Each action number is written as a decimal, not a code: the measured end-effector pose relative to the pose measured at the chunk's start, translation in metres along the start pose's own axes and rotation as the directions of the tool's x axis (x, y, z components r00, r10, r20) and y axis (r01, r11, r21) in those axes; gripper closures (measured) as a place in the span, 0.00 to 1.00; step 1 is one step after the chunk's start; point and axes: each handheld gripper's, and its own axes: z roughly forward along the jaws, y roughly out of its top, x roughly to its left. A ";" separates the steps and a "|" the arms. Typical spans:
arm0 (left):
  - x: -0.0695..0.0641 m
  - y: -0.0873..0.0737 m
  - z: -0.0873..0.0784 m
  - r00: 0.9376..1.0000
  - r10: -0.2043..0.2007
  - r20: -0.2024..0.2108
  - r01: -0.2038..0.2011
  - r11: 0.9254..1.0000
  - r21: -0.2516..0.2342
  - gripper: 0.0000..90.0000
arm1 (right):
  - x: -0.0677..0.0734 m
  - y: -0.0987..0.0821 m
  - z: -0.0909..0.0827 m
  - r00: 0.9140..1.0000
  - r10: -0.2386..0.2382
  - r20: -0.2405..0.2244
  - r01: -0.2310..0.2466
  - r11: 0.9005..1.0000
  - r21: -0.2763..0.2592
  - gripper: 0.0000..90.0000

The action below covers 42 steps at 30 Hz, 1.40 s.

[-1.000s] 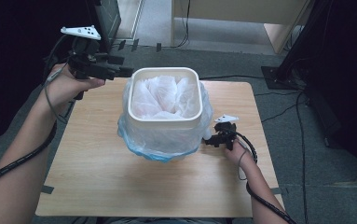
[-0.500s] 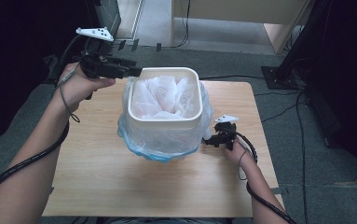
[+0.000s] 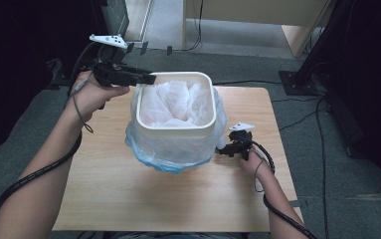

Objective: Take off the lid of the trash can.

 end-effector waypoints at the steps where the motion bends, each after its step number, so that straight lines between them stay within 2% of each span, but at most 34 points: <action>1: 0.000 0.000 0.001 1.000 -0.002 0.000 0.002 1.000 0.000 0.76 | 0.000 0.000 0.000 1.000 -0.003 0.002 0.003 1.000 -0.002 0.03; 17: 0.000 0.001 0.012 1.000 -0.003 -0.013 0.003 1.000 0.013 0.76 | 0.000 0.000 0.000 1.000 -0.003 0.002 0.003 1.000 -0.002 0.03; 22: 0.002 -0.002 0.016 1.000 -0.019 -0.010 0.019 1.000 0.005 0.76 | 0.000 0.000 0.000 1.000 -0.001 0.000 0.001 1.000 0.000 0.03; 27: 0.004 -0.003 0.014 0.999 -0.037 0.003 0.037 0.999 0.007 0.81 | 0.000 0.000 0.000 1.000 0.002 0.000 -0.002 1.000 0.001 0.03; 35: 0.005 -0.001 0.009 0.998 -0.068 0.008 0.068 0.998 0.010 0.82 | 0.000 0.000 0.000 1.000 0.000 0.000 0.000 1.000 0.000 0.03; 42: 0.008 -0.001 0.002 0.997 -0.078 0.009 0.078 0.997 0.008 0.81 | 0.000 0.000 0.000 1.000 -0.001 0.000 0.001 1.000 0.000 0.03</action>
